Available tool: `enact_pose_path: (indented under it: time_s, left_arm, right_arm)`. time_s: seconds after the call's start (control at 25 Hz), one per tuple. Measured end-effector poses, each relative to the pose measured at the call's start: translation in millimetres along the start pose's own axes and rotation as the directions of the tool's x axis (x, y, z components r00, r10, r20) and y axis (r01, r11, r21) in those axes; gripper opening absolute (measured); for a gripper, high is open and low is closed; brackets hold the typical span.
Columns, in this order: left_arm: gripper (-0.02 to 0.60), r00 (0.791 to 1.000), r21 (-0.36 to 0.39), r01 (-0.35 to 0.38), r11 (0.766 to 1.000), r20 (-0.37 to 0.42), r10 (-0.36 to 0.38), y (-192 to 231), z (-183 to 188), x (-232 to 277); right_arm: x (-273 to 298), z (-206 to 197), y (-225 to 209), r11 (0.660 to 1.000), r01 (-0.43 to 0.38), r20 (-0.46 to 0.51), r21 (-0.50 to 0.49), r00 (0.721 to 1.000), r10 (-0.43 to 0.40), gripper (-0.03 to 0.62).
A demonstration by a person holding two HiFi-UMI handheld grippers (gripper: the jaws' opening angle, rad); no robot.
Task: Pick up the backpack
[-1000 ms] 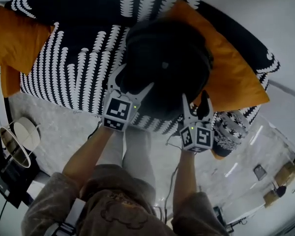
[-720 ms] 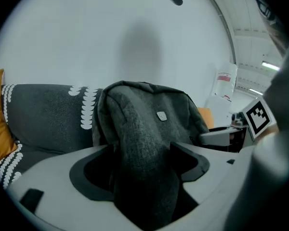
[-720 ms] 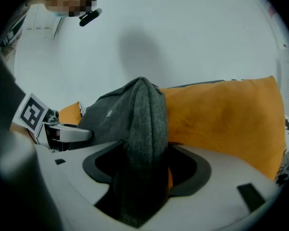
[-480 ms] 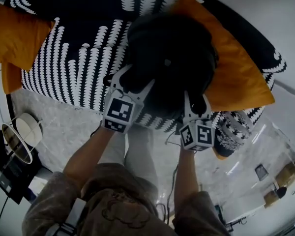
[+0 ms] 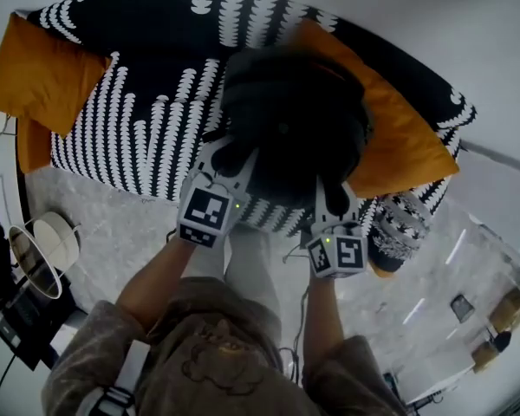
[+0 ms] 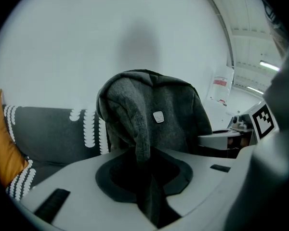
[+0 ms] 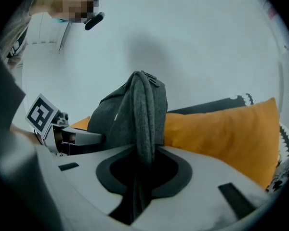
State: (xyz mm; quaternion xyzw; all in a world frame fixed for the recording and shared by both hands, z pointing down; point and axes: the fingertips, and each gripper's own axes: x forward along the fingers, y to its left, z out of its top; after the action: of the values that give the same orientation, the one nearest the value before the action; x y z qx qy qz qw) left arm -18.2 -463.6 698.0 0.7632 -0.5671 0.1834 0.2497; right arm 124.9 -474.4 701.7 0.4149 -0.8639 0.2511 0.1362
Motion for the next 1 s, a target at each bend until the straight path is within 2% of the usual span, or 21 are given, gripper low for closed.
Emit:
enact_pose_path:
  time_s: [0.32,0.52,0.72,1.0]
  left_arm:
    - [0.069,0.992,0.062,-0.033,0.998,0.123,0.025,-27,134,-82]
    - [0.07,0.987,0.061,-0.049,0.997,0.154,0.039,-51,190,-145]
    - [0.069,0.978,0.052,-0.078,0.996,0.197,0.067,-68,211,-187]
    - [0.069,0.969,0.055,-0.129,0.99,0.221,0.114,-81,210,-226]
  right_arm:
    - [-63,131,40,1.0,0.001,0.134,-0.029,0.991,0.003,0.06]
    - [-113,190,72,0.999,0.006,0.163,-0.054,0.987,0.003,0.061]
    - [-145,216,91,0.996,-0.031,0.19,-0.084,0.981,0.046,0.061]
    - [-173,218,115,0.992,-0.077,0.195,-0.101,0.976,0.096,0.061]
